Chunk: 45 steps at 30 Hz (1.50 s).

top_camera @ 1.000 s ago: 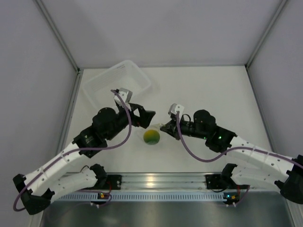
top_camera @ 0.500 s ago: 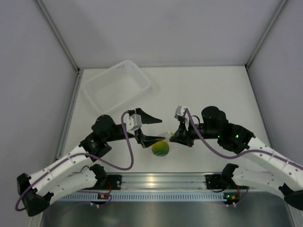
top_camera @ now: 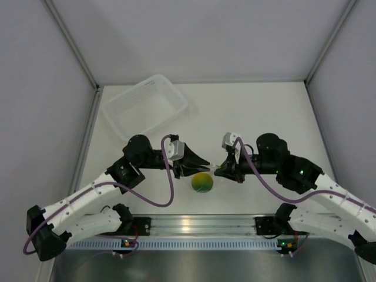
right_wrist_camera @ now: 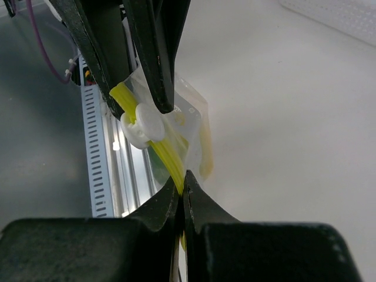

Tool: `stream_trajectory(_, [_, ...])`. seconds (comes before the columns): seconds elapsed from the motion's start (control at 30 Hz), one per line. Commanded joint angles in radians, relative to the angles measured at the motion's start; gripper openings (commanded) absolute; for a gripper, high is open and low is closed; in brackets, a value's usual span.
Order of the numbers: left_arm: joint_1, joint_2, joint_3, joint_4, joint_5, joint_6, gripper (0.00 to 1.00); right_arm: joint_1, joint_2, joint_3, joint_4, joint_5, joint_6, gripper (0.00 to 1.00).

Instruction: Open the zip-top bag and remove the fake food

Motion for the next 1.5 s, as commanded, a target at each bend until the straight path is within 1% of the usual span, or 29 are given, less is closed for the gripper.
stream_trajectory(0.0, [0.001, 0.020, 0.055, 0.043, 0.032, -0.003, 0.26, -0.009, 0.006, 0.043, -0.016, 0.004, -0.017, 0.00])
stream_trajectory(0.03, [0.001, 0.021, 0.056, 0.043, 0.030, -0.010, 0.24, -0.009, 0.006, 0.045, -0.015, 0.005, -0.017, 0.00])
stream_trajectory(0.1, [0.001, 0.027, 0.056, 0.043, 0.035, -0.013, 0.13, -0.007, 0.002, 0.045, -0.010, 0.004, -0.017, 0.00])
stream_trajectory(0.17, [0.001, 0.026, 0.055, 0.040, 0.035, -0.010, 0.10, -0.009, 0.000, 0.047, -0.010, 0.005, -0.016, 0.00])
stream_trajectory(0.2, [0.001, 0.024, 0.053, 0.036, 0.033, -0.007, 0.02, -0.009, -0.003, 0.048, -0.012, 0.005, -0.014, 0.00])
stream_trajectory(0.23, [0.001, 0.023, 0.053, 0.034, 0.032, -0.005, 0.00, -0.009, -0.005, 0.048, -0.010, 0.007, -0.013, 0.00])
stream_trajectory(0.4, [0.001, 0.010, 0.050, 0.025, 0.007, -0.003, 0.00, -0.009, -0.012, 0.044, 0.013, 0.004, -0.002, 0.00])
stream_trajectory(0.5, [0.001, 0.012, 0.058, 0.011, -0.007, -0.007, 0.00, -0.007, -0.032, 0.015, 0.042, 0.010, 0.004, 0.37])
stream_trajectory(0.57, [0.001, 0.023, 0.078, -0.010, 0.018, -0.004, 0.00, -0.007, -0.046, 0.005, 0.066, 0.004, 0.004, 0.38])
stream_trajectory(0.6, [0.001, 0.029, 0.087, -0.027, 0.027, 0.004, 0.00, -0.009, -0.069, -0.009, 0.080, -0.007, 0.006, 0.43])
stream_trajectory(0.67, [0.001, 0.040, 0.105, -0.060, 0.051, 0.013, 0.00, -0.009, -0.097, -0.024, 0.123, -0.040, 0.010, 0.46])
stream_trajectory(0.73, [0.001, 0.040, 0.110, -0.067, 0.065, 0.016, 0.00, -0.009, -0.130, -0.035, 0.174, -0.057, 0.015, 0.46])
stream_trajectory(0.87, [0.001, 0.049, 0.114, -0.067, 0.084, 0.009, 0.00, -0.009, -0.169, -0.056, 0.252, -0.059, 0.032, 0.40])
stream_trajectory(1.0, [0.001, 0.058, 0.119, -0.067, 0.101, 0.004, 0.00, -0.009, -0.193, -0.068, 0.329, -0.064, 0.042, 0.41])
stream_trajectory(1.17, [-0.001, 0.063, 0.122, -0.067, 0.110, 0.001, 0.00, -0.009, -0.161, -0.061, 0.366, -0.093, 0.049, 0.41])
stream_trajectory(1.4, [-0.001, 0.061, 0.124, -0.067, 0.117, 0.003, 0.00, -0.009, -0.126, -0.058, 0.392, -0.120, 0.049, 0.29])
stream_trajectory(1.47, [-0.001, 0.055, 0.121, -0.067, 0.122, 0.004, 0.00, -0.007, -0.118, -0.059, 0.393, -0.122, 0.081, 0.29])
